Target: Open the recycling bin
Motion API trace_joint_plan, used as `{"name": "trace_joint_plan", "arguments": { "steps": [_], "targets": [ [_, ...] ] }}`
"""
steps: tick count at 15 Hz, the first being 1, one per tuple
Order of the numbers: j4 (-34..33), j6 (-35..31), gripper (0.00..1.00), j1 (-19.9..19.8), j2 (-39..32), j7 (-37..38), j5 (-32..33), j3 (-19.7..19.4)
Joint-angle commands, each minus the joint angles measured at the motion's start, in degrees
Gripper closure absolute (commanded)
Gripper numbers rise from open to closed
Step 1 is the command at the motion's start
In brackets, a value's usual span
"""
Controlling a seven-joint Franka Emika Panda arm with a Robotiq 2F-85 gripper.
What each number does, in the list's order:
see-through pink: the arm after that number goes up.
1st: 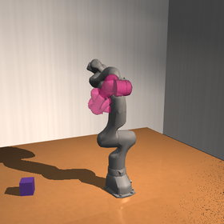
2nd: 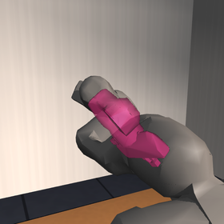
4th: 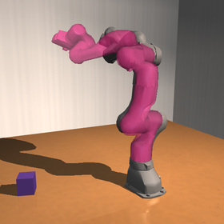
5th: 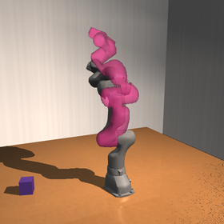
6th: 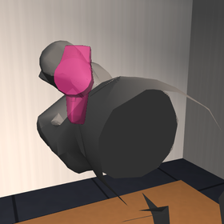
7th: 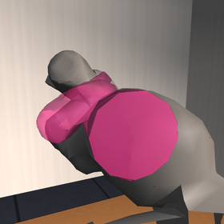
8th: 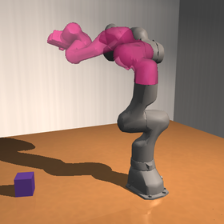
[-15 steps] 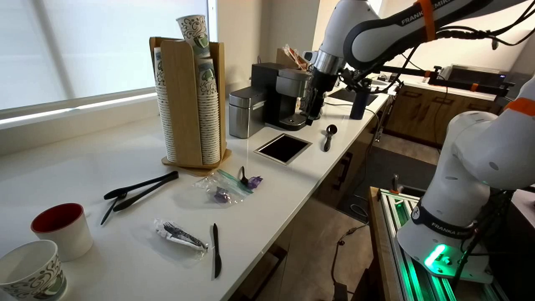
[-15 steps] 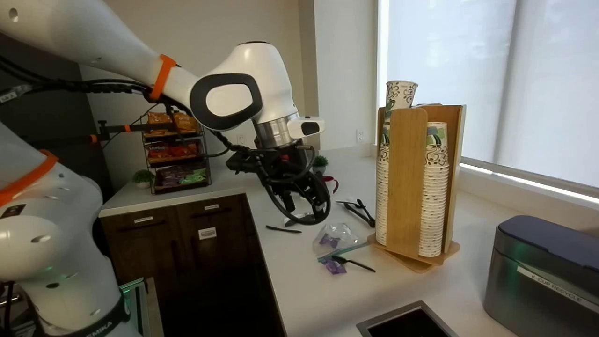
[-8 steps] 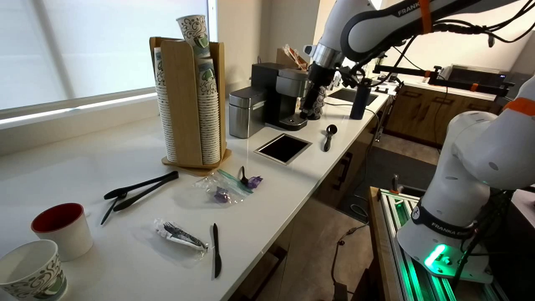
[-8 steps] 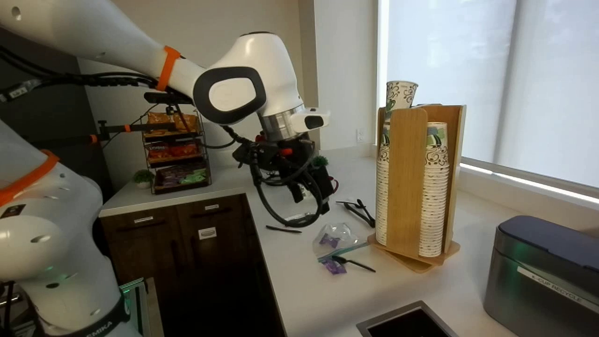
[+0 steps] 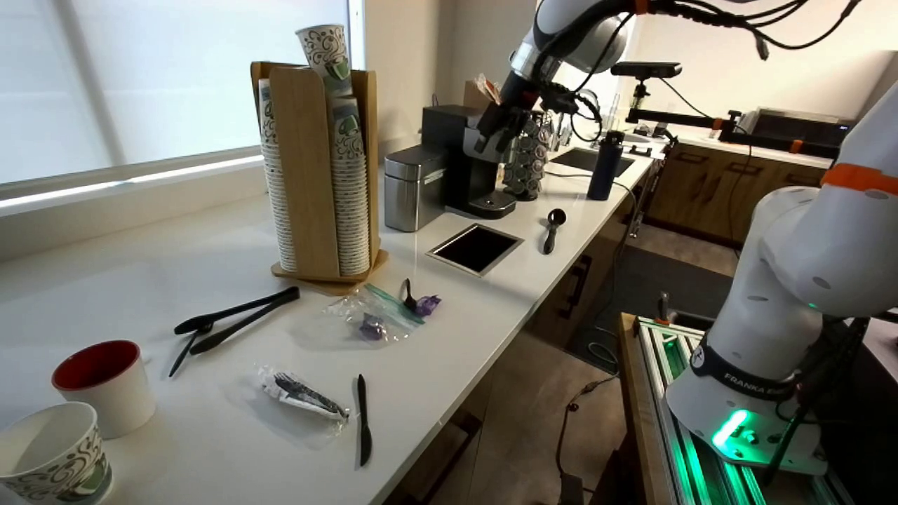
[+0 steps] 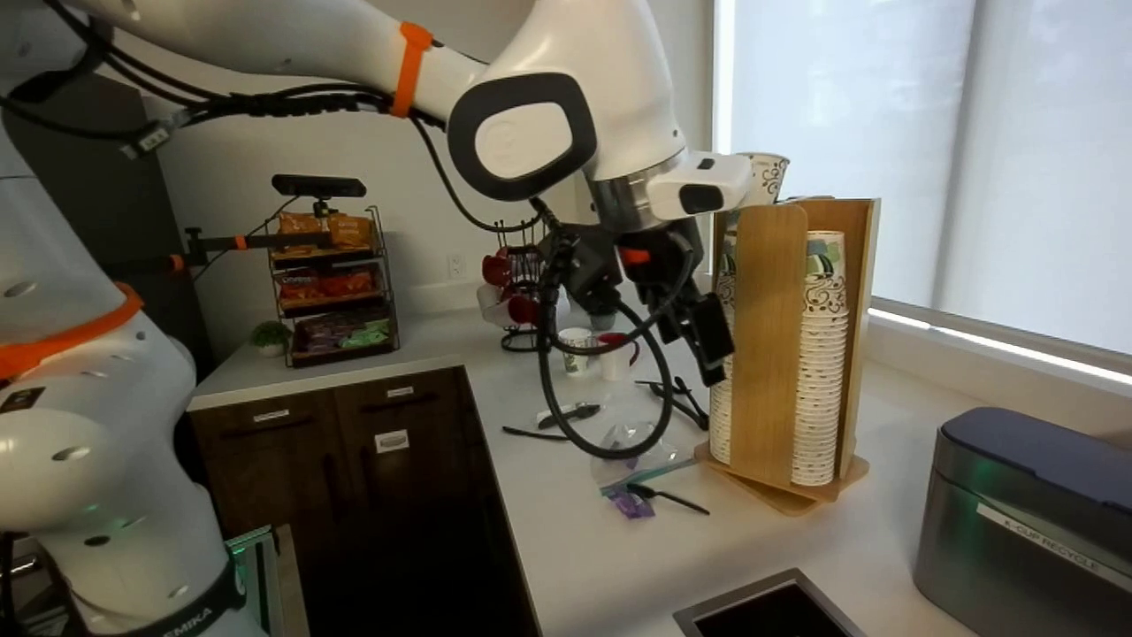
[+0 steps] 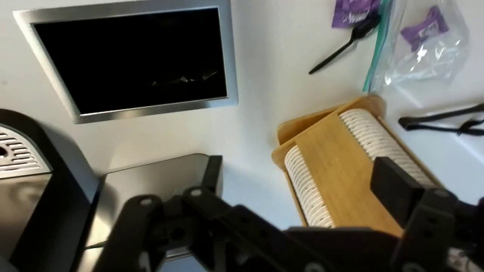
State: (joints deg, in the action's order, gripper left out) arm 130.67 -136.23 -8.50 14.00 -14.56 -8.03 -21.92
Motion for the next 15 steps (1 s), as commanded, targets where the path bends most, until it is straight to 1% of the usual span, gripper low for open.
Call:
{"name": "trace_joint_plan", "arguments": {
  "steps": [1,2,5,6,7,8,10,12,13,15],
  "targets": [
    [-11.6,1.2,0.0,-2.1,-12.5,2.5,-8.4,-1.7],
    [-13.6,1.3,0.0,-3.1,-15.1,3.9,-10.2,-1.5],
    [-19.8,2.1,0.0,-6.7,-22.3,9.8,-12.2,-0.4],
    [-21.6,2.8,0.0,-7.6,-24.3,12.5,-12.2,-0.1],
    [-23.0,5.0,0.0,-8.6,-25.4,14.5,-12.3,0.3],
    [-18.5,1.1,0.0,-8.5,-21.6,11.1,-10.3,1.4],
    [-21.2,2.4,0.0,-9.6,-24.5,13.4,-10.5,1.7],
    [-22.2,2.9,0.0,-9.9,-25.2,14.0,-10.5,1.7],
    [-20.9,-3.0,0.0,-9.5,-25.0,18.2,-14.8,2.2],
    [-21.1,-3.8,0.0,-10.0,-25.4,21.5,-17.9,3.2]
  ]
}}
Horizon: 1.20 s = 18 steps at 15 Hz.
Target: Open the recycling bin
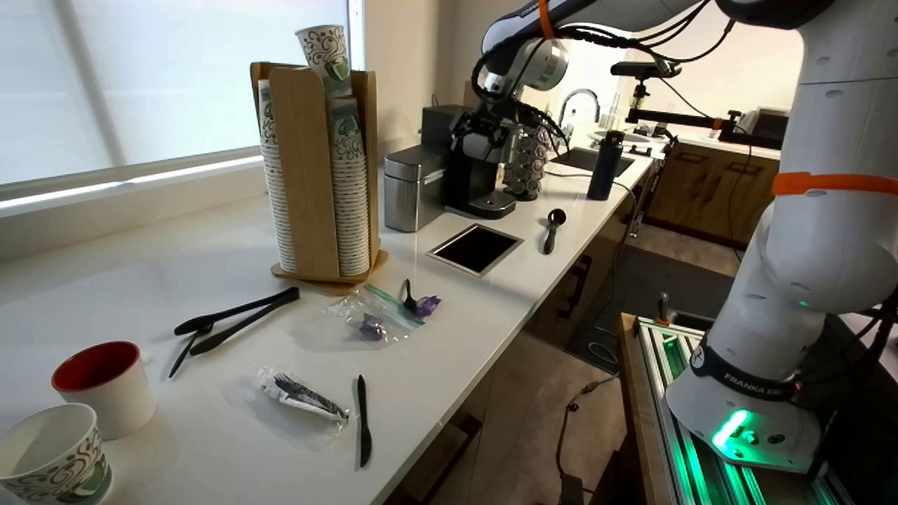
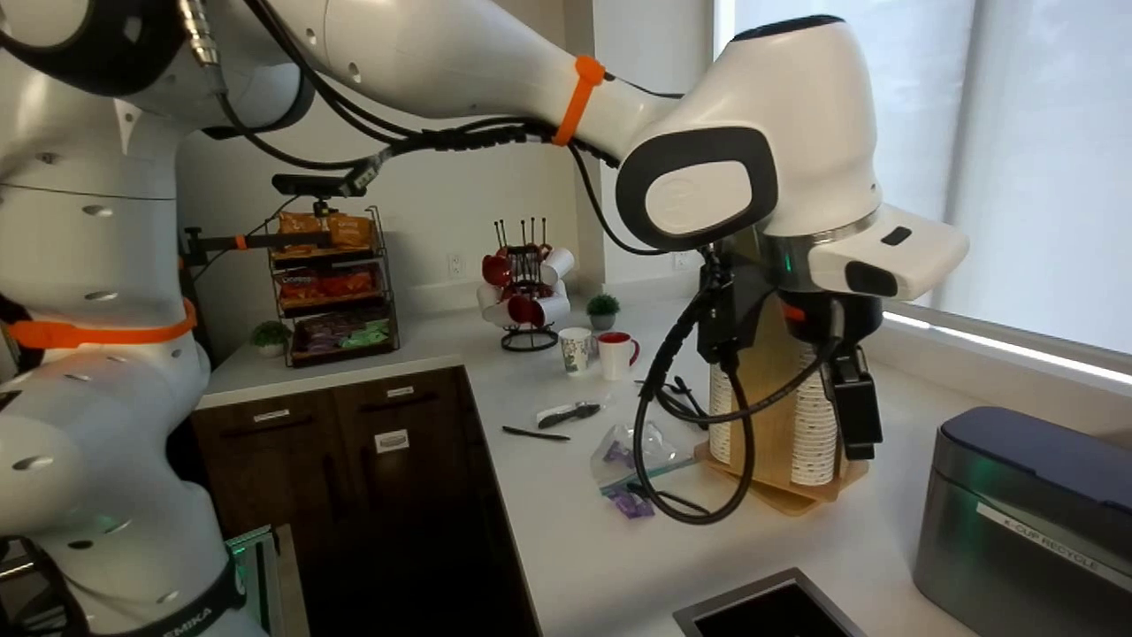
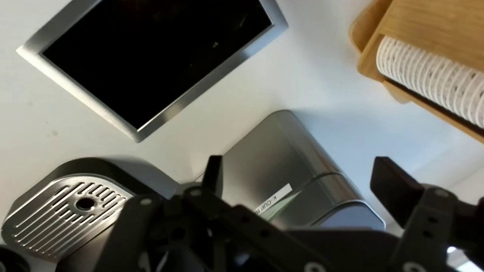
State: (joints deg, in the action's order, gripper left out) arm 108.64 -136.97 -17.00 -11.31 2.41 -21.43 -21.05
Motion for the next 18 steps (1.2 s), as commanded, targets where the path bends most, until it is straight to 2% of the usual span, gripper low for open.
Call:
{"name": "trace_joint_plan", "arguments": {
  "steps": [1,7,9,12,13,14,15,17,18],
  "targets": [
    [1.2,-4.8,0.0,-1.8,-0.4,5.7,-6.3,2.9],
    [-1.2,-9.7,0.0,-5.5,-4.1,8.3,-20.6,4.8],
    [-1.9,-14.1,0.0,-6.7,-5.6,6.4,-27.2,5.6],
    [-3.5,-26.7,0.0,-7.5,-8.9,-1.0,-37.5,8.0],
    [-3.3,-31.6,0.0,-6.7,-9.4,-0.4,-37.6,7.8],
    [-1.8,-25.8,0.0,-6.8,-7.0,1.1,-34.1,6.8],
    [-2.0,-28.9,0.0,-6.7,-7.9,0.9,-34.9,7.2],
    [-2.3,-30.7,0.0,-6.6,-8.8,0.9,-35.3,7.7],
    [-3.9,-30.9,0.0,-8.5,-9.2,-2.0,-41.1,10.6]
  ]
}}
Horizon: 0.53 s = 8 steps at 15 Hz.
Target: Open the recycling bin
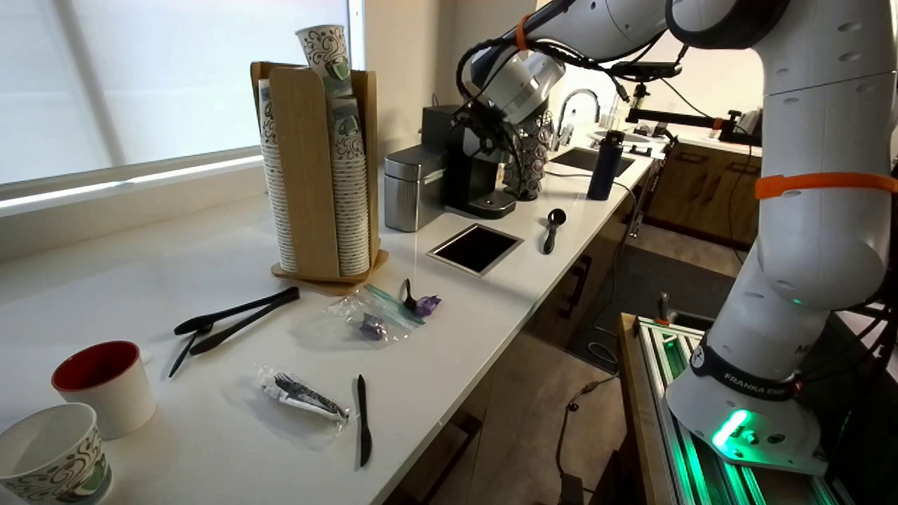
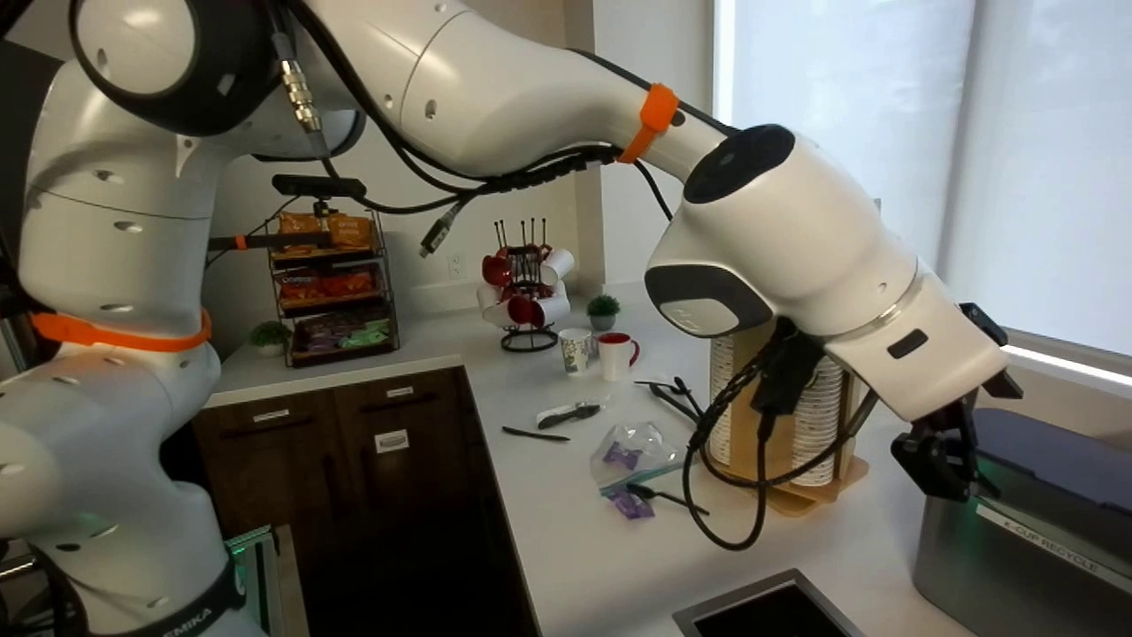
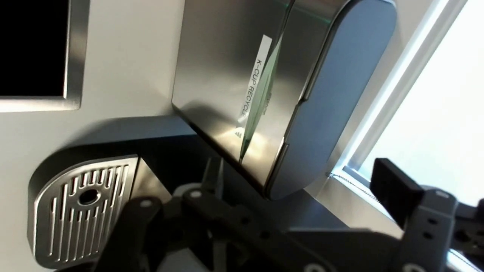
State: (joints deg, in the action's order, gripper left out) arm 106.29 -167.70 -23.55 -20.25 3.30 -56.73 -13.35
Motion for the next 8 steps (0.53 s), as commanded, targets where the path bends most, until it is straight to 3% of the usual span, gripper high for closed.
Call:
{"name": "trace_joint_plan", "arguments": {
  "steps": [1,4,8],
  "targets": [
    [-2.3,0.8,0.0,-2.7,-0.6,-3.5,-8.0,4.0],
    [-6.6,2.0,0.0,-6.5,-2.5,-12.4,-20.4,9.3],
    [-9.8,3.6,0.0,-8.6,-5.1,-18.1,-27.5,11.3]
  ]
}}
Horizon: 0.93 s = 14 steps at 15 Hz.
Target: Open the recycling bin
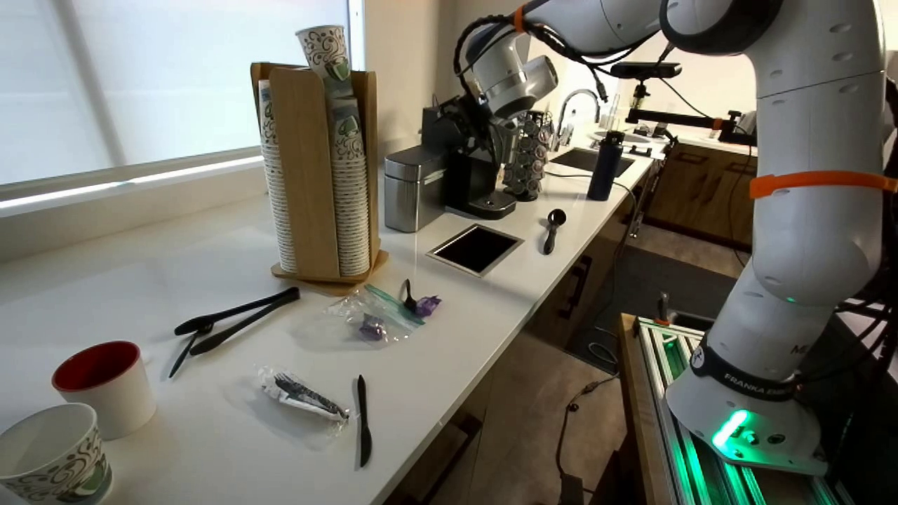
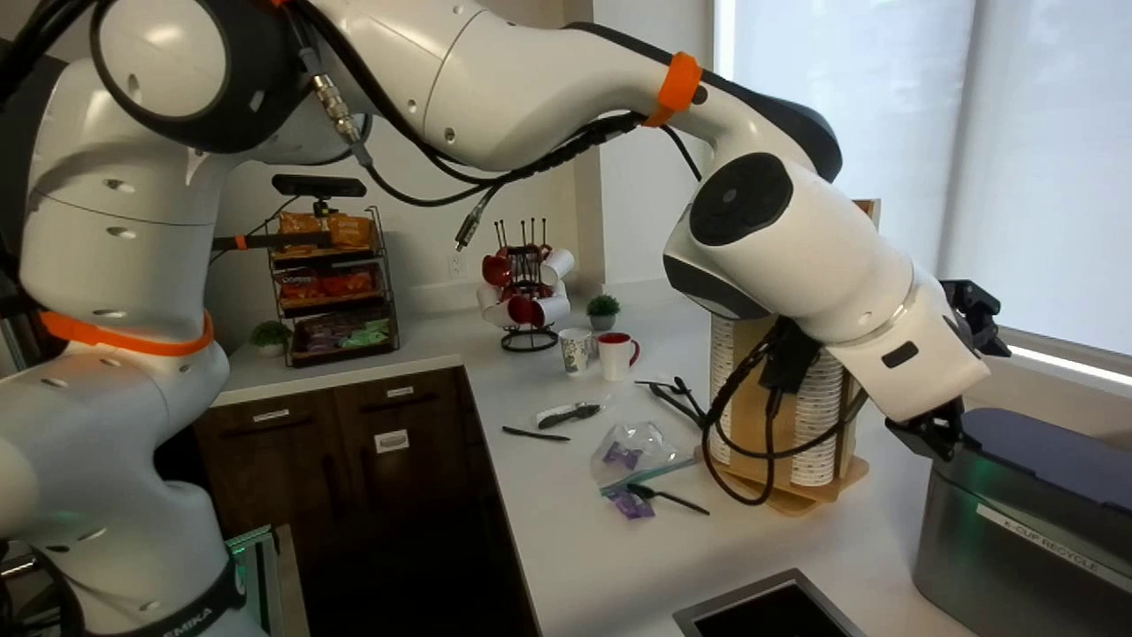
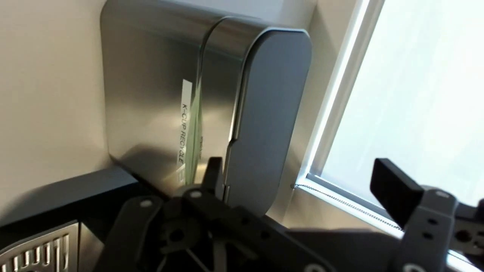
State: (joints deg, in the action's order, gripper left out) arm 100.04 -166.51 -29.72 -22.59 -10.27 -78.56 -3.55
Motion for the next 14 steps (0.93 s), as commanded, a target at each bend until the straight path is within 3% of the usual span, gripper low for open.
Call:
{"name": "trace_joint_plan", "arguments": {
  "steps": [1,3,7,11,14],
  "targets": [
    [-4.0,2.9,0.0,-2.9,-3.1,-5.1,-5.9,1.4],
    [-2.8,2.3,0.0,-2.5,-3.4,-3.6,-2.2,0.4],
    [-2.3,1.4,0.0,-2.2,-3.3,-2.1,-2.3,0.5],
    [-7.9,-2.2,0.0,-3.3,-6.1,-9.8,-11.1,2.7],
    [-11.7,-1.2,0.0,-3.8,-8.0,-14.2,-14.7,3.0]
  ]
}}
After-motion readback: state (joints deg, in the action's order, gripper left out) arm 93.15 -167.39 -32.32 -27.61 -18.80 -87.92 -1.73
